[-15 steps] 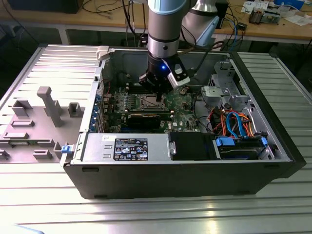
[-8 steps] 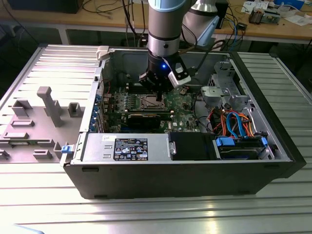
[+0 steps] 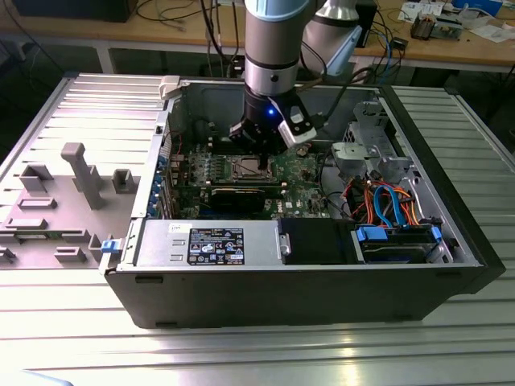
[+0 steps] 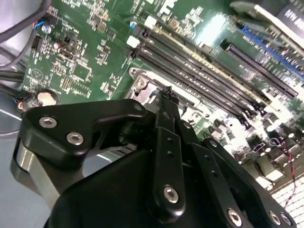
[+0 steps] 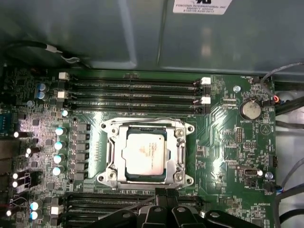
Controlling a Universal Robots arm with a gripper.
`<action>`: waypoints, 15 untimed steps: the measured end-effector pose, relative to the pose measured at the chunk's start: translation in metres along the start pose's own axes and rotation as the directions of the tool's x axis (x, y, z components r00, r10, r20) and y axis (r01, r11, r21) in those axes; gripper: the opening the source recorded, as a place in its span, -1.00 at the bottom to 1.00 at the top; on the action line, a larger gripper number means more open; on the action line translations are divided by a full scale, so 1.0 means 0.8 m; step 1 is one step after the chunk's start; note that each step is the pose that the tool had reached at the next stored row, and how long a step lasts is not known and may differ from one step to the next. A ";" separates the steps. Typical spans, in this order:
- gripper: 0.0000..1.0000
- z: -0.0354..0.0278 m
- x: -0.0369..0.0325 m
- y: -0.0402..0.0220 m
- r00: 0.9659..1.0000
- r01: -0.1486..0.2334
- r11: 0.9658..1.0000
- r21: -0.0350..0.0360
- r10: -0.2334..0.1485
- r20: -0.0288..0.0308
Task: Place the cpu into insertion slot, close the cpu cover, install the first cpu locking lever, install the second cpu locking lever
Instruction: 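Install the second cpu locking lever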
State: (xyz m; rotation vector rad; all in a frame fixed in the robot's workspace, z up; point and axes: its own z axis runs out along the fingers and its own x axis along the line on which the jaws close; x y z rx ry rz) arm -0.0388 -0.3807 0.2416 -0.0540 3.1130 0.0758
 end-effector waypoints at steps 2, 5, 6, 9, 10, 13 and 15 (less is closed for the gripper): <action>-0.79 0.0000 0.0002 -0.0059 1.000 0.000 1.000 0.000 0.000 0.000; -0.79 -0.0002 0.0006 -0.0161 1.000 0.000 1.000 0.000 0.000 0.000; -0.79 -0.0004 0.0008 -0.0202 1.000 0.000 1.000 -0.001 0.000 0.000; -0.79 -0.0004 0.0012 -0.0242 1.000 -0.002 1.000 -0.014 0.002 0.001; -0.79 0.0000 0.0025 -0.0248 1.000 -0.002 1.000 -0.014 0.002 0.001; -0.79 0.0023 0.0167 -0.0246 1.000 -0.002 1.000 -0.015 0.002 0.001; -0.79 0.0028 0.0240 -0.0244 1.000 -0.002 1.000 -0.019 0.002 0.001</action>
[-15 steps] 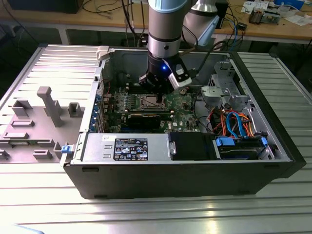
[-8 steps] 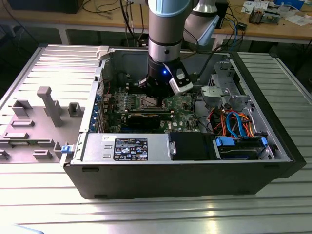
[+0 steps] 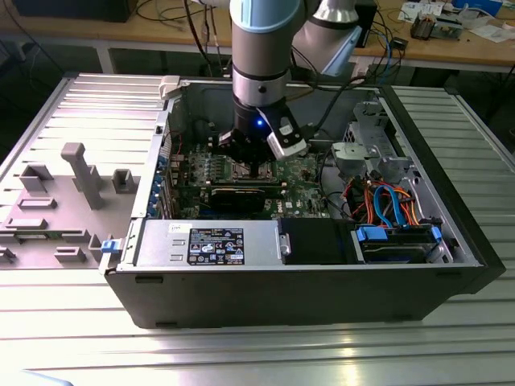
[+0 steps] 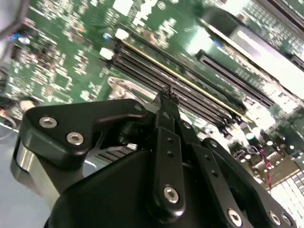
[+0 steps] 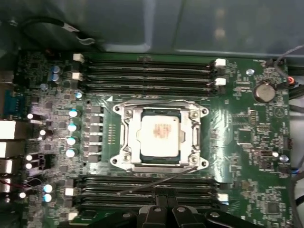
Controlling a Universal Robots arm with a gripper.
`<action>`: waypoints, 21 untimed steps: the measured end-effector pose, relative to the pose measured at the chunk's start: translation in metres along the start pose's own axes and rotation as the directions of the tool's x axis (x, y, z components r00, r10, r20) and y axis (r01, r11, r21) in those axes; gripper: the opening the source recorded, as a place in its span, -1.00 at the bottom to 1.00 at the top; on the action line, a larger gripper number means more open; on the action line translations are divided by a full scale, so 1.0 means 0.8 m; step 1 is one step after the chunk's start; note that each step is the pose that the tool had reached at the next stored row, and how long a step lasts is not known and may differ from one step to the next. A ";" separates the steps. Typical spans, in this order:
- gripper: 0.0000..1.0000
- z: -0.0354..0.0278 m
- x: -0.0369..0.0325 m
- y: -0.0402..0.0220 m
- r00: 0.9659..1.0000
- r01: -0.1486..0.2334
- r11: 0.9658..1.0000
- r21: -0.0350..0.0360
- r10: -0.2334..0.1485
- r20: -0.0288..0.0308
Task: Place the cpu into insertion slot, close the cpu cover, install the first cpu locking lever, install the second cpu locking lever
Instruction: 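Install the second cpu locking lever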
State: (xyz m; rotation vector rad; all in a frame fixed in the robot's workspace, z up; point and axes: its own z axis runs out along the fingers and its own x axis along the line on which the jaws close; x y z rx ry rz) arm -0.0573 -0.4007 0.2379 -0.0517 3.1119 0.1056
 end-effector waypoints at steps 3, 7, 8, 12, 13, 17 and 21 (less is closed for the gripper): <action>-0.79 0.0003 0.0127 0.0004 1.000 0.000 1.000 -0.016 0.000 0.001; -0.79 0.0023 0.0287 0.0008 1.000 -0.001 0.999 -0.037 0.001 0.002; -0.79 0.0036 0.0306 0.0008 1.000 -0.001 0.999 -0.037 0.001 0.001; -0.79 0.0108 0.0353 0.0004 1.000 0.000 0.999 -0.039 0.000 0.001; -0.79 0.0118 0.0358 0.0003 1.000 0.000 0.999 -0.039 0.000 0.001; -0.79 0.0132 0.0366 0.0003 1.000 0.002 0.999 -0.040 -0.002 0.001; -0.79 0.0132 0.0366 0.0003 1.000 0.002 0.999 -0.040 -0.002 0.001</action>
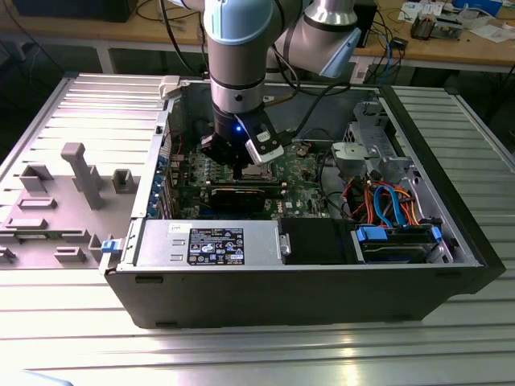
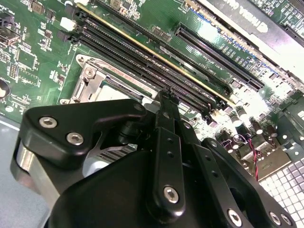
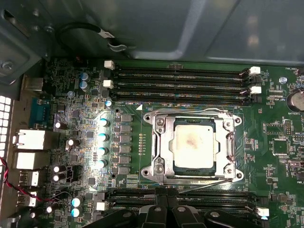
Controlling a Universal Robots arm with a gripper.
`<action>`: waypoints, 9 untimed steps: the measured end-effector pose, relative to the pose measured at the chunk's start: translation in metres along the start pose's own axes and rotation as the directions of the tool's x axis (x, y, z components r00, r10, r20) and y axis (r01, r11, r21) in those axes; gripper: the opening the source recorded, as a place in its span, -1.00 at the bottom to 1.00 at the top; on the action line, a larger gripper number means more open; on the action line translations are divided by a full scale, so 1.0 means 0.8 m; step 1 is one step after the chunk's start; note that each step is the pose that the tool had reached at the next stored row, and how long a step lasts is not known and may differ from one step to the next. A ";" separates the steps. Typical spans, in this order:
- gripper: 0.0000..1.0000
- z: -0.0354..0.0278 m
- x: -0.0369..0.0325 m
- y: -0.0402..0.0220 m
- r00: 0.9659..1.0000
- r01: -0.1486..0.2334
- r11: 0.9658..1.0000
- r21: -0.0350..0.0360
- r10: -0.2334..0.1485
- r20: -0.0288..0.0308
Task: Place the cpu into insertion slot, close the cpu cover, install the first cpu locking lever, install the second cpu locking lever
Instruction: 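Install the second cpu locking lever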
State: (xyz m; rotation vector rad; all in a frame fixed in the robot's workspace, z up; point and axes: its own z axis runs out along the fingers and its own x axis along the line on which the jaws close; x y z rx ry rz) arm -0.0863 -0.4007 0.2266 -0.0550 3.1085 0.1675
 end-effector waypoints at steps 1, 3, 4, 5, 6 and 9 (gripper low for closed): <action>-0.79 0.0000 0.0000 0.0000 1.000 0.000 1.000 0.000 0.000 0.000; -0.79 0.0000 0.0000 0.0000 1.000 0.000 1.000 0.000 0.000 0.000; -0.79 0.0000 0.0000 0.0000 1.000 0.000 1.000 0.000 0.000 0.000; -0.79 0.0000 0.0000 0.0000 1.000 0.000 1.000 0.000 0.000 0.000; -0.79 0.0002 0.0000 -0.0005 1.000 0.000 1.000 -0.001 0.000 0.000; -0.79 0.0005 0.0014 -0.0042 1.000 0.000 1.000 -0.001 0.000 0.000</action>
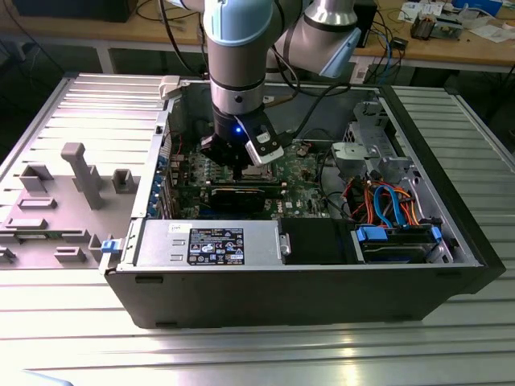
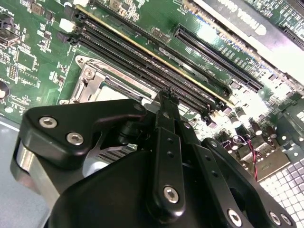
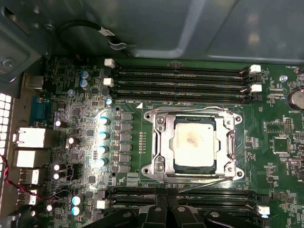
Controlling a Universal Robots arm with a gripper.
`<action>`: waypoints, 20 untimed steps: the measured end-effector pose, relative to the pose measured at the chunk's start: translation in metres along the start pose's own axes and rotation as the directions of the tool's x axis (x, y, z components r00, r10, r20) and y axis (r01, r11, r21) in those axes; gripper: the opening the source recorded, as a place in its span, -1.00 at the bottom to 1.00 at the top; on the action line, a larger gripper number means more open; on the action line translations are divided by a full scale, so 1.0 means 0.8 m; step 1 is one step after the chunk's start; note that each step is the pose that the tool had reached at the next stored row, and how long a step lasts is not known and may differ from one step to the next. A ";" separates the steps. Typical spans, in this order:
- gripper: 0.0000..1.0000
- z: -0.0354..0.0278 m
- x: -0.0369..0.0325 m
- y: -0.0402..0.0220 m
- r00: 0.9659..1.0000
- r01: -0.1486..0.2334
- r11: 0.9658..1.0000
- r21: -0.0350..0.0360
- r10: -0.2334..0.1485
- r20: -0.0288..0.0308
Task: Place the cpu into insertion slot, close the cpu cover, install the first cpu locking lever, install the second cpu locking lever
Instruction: 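Install the second cpu locking lever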
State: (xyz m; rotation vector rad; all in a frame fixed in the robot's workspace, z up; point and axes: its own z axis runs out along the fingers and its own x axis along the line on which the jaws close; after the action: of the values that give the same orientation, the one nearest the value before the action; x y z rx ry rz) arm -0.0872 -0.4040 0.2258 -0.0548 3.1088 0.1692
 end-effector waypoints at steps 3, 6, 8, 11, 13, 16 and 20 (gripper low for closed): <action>-0.79 0.0014 0.0033 -0.0024 1.000 0.000 1.000 -0.004 0.000 0.000; -0.79 0.0049 0.0061 -0.0026 1.000 0.015 1.000 -0.018 -0.015 -0.001; -0.79 0.0056 0.0063 -0.0027 1.000 0.029 0.999 -0.020 -0.029 -0.002; -0.79 0.0057 0.0062 -0.0027 1.000 0.031 0.999 -0.020 -0.031 -0.003; -0.79 0.0057 0.0062 -0.0027 1.000 0.031 0.999 -0.020 -0.031 -0.003; -0.79 0.0058 0.0062 -0.0027 1.000 0.031 0.999 -0.020 -0.031 -0.003; -0.79 0.0059 0.0062 -0.0028 1.000 0.031 0.999 -0.020 -0.031 -0.003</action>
State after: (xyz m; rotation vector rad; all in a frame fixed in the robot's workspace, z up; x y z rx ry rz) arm -0.0920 -0.4058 0.2207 -0.1033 3.1074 0.2002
